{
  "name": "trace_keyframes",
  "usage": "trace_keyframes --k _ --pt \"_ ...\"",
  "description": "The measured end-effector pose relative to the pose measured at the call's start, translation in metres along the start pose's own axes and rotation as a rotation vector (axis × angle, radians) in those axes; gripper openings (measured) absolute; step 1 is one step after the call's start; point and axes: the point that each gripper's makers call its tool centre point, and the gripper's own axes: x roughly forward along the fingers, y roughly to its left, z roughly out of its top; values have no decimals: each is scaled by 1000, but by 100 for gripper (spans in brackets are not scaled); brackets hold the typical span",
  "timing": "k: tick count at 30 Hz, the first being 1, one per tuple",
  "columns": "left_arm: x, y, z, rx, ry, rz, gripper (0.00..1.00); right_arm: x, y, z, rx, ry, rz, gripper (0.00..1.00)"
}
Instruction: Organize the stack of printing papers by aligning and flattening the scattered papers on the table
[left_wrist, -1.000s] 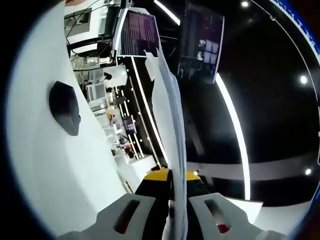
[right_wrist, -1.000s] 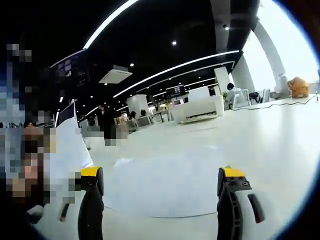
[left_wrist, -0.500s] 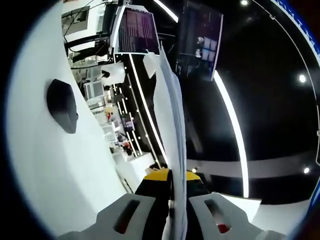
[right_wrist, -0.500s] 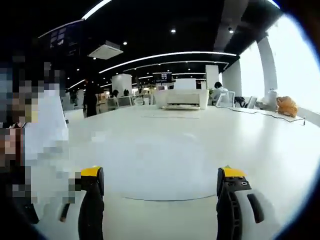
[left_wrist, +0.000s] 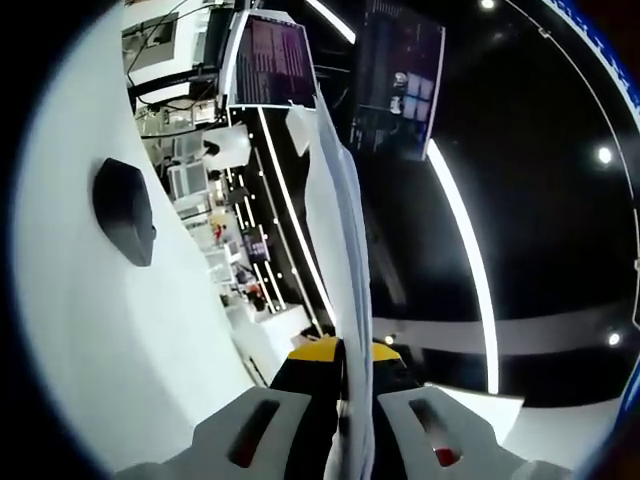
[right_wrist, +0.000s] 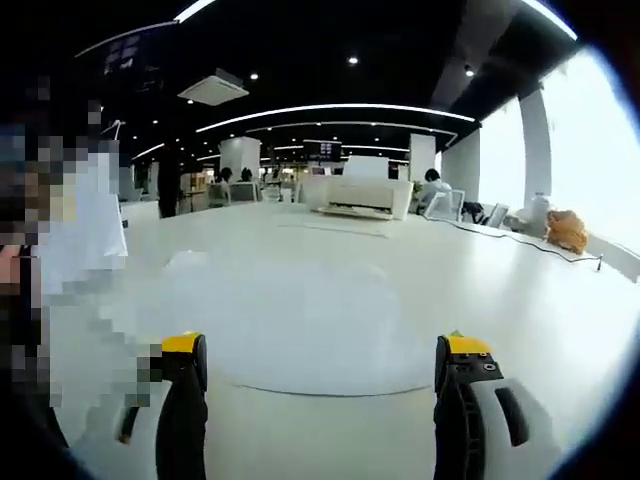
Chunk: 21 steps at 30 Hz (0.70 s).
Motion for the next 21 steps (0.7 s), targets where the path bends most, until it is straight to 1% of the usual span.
trace_keyframes --k 3,6,10,15,17,19,21 --pt "0 1 0 -1 -1 1 6 -1 -2 1 25 -3 1 90" --pt "0 1 0 -1 -1 2 6 -1 -6 -1 -1 3 -12 89" --pt "0 1 -1 -5 0 3 6 -2 -9 -1 22 1 -14 89" --pt "0 0 -1 -9 0 0 6 -2 -13 -3 18 10 -38 90" --pt "0 0 -1 -11 1 0 6 -3 -15 -3 31 17 -51 90" --pt "1 0 -2 -9 4 1 6 -3 -17 -3 24 14 -63 90" --pt "1 1 -2 -4 5 3 6 -5 -18 0 41 -1 -60 90"
